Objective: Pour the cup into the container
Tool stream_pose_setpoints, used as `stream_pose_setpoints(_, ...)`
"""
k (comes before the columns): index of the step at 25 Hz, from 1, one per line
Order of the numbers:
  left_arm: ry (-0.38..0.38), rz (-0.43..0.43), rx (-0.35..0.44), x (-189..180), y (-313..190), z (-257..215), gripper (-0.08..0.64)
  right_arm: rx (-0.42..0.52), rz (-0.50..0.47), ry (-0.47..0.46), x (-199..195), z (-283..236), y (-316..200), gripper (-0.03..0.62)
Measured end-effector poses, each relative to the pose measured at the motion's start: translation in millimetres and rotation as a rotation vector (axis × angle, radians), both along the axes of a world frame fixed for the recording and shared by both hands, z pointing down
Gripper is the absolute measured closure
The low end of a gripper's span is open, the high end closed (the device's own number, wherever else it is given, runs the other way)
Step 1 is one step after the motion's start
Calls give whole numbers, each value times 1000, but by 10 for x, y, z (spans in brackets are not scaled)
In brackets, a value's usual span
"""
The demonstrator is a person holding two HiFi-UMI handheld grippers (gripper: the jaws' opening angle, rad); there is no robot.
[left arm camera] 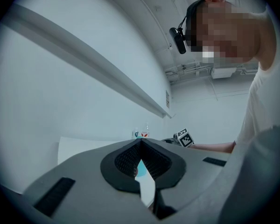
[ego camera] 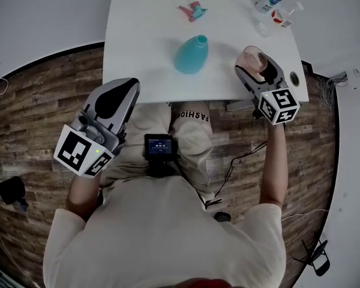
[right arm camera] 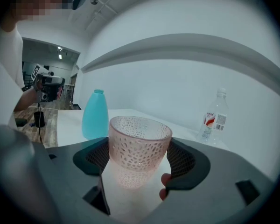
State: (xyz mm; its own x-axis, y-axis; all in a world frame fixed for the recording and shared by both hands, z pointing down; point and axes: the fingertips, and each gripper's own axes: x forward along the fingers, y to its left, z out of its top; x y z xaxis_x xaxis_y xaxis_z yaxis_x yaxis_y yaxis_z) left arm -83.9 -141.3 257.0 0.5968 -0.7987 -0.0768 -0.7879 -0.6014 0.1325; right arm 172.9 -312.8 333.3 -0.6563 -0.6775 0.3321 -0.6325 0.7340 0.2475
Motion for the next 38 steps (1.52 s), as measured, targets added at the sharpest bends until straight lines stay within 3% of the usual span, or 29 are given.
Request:
stream_pose_setpoints(5,3,1,5,7,-10,-18,548,9,13,-14,-44,-246,41,210)
stream_pose_setpoints(38,-21,44,29,71,-133,-196,549,122,-21,185,-826,-798,266,210)
